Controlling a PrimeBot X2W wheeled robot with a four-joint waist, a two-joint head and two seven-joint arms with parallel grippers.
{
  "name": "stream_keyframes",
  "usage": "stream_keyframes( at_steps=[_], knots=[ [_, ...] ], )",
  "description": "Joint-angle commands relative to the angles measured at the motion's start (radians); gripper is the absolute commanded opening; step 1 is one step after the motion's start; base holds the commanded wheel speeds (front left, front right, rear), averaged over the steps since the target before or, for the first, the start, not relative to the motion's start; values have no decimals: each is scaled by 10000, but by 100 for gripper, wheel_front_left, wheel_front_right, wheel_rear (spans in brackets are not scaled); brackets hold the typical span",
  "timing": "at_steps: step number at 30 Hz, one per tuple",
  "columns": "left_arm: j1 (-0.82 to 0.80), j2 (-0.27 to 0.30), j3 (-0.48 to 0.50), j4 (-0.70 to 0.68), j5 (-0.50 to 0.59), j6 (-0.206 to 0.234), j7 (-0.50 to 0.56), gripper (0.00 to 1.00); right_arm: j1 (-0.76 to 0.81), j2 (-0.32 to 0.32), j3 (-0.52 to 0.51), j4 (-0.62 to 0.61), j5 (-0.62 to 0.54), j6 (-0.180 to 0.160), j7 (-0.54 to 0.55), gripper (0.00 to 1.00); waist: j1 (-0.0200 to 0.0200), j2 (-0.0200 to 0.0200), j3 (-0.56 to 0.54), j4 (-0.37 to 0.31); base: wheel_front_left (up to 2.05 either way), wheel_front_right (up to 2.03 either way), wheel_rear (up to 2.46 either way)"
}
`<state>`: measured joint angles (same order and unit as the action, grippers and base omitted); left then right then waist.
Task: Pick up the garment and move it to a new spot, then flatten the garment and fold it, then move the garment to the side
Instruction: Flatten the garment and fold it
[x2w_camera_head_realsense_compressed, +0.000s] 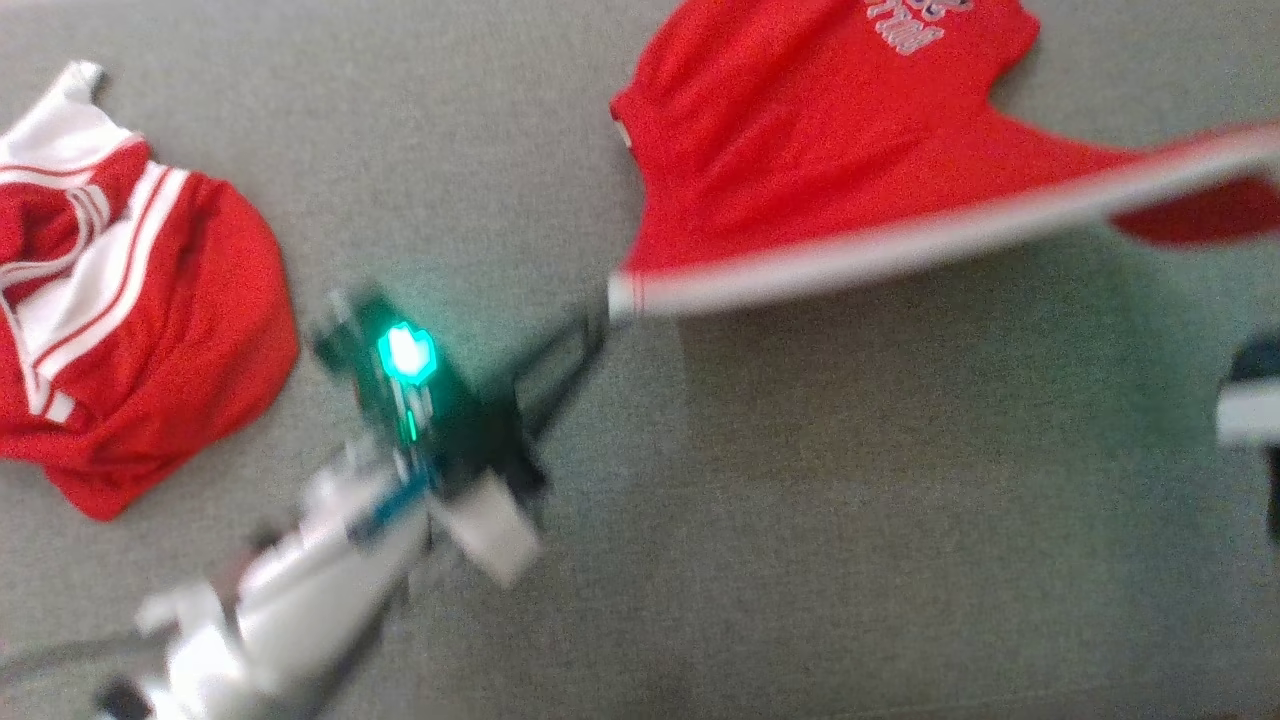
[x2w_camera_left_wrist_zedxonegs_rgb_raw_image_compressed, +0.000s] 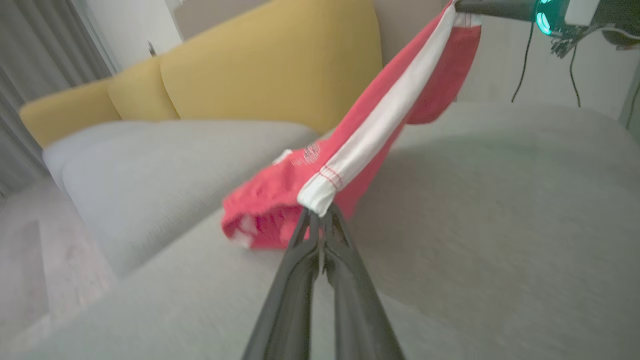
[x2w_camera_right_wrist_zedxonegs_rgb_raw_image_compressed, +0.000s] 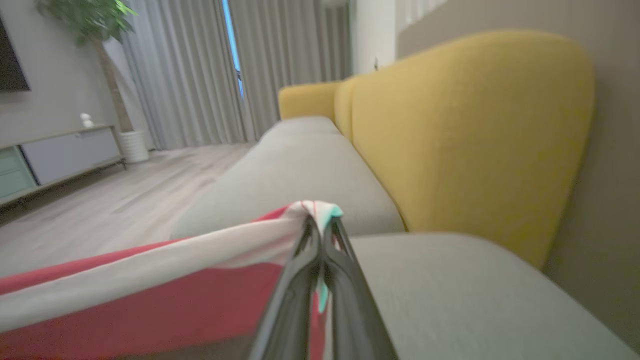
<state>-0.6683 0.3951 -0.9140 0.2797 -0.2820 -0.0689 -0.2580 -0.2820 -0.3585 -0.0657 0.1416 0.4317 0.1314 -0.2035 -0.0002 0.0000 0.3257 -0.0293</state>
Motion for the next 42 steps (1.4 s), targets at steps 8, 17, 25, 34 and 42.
stream_keyframes(
  at_steps=[8, 17, 25, 34, 42],
  knots=[
    [3357, 188, -484, -245, -172, 319, -37, 0, 3562, 624, -1192, -2488, 52, -7, 1215, 0, 2, 0, -1320, -99, 0, 0, 0],
    [4322, 155, -551, -1415, -887, 499, 336, 0, 5385, 861, -2301, -4303, -16, -7, 2226, 0, 2, 0, -1467, 255, 0, 0, 0],
    [3145, -668, 185, -1692, -2870, -355, 487, 0, 3417, 415, -1882, -3265, -236, -7, 2765, 0, 2, 0, -1022, 831, 0, 0, 0],
    [1144, -1396, 247, -192, -5180, -610, 1148, 0, -29, -340, -547, -784, -520, -7, 3078, 0, 2, 0, -186, 1263, 0, 0, 0],
    [42, -1550, -145, 463, -6982, -615, 1183, 0, -2160, -873, 510, 1048, -452, -7, 3300, 0, 2, 0, 329, 1562, 0, 0, 0]
  ],
)
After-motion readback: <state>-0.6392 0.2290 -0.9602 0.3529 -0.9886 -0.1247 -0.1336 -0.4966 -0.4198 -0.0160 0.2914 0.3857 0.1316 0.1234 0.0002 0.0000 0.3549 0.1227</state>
